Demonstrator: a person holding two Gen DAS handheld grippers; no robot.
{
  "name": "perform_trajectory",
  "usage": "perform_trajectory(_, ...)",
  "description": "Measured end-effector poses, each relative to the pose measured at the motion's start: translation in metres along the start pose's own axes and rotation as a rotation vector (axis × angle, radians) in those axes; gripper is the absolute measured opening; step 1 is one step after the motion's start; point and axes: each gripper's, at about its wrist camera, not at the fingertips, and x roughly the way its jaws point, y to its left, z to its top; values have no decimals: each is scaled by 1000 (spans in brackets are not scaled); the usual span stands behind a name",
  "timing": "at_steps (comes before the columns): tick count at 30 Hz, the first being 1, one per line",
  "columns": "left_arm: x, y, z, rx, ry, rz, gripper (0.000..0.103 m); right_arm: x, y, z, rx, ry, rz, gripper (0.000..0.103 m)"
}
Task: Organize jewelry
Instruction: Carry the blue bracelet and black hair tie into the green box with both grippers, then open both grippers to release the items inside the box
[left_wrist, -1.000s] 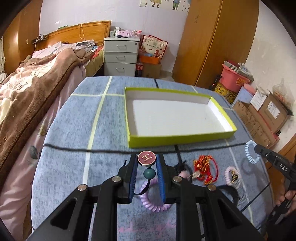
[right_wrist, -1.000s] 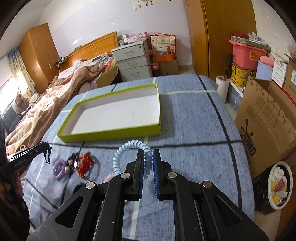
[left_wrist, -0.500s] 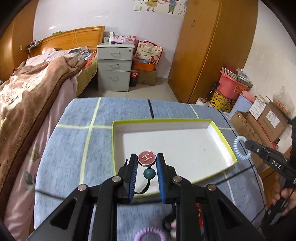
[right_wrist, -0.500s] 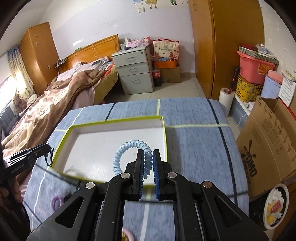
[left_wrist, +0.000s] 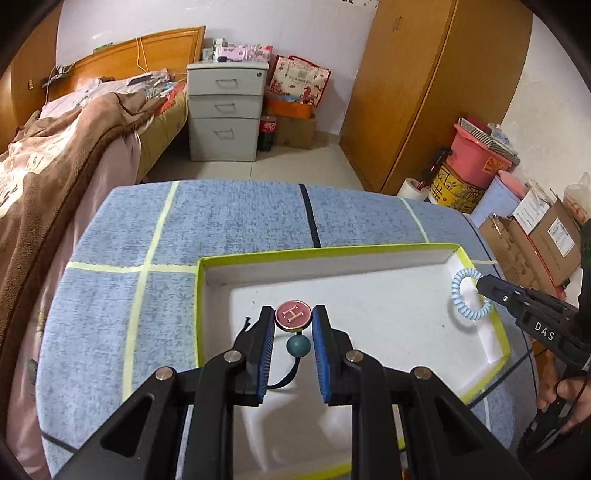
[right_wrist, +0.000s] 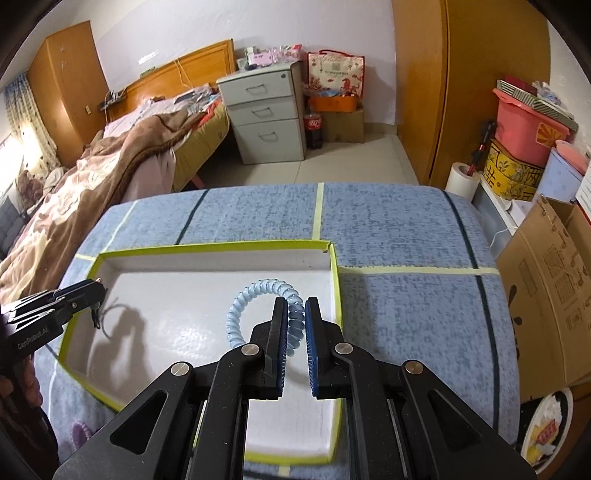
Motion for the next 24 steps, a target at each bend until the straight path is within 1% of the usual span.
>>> perform_trajectory(12,23,0,0,-9,60,4,22,24,3,0,-37,49,-19,10)
perform_trajectory(19,24,0,1,-13,69,18,22,27,1,1,-40,60,-25,10)
perform_trajectory(24,25,0,1,-11,71,17,30,29,3,1,-49,65,-28,10)
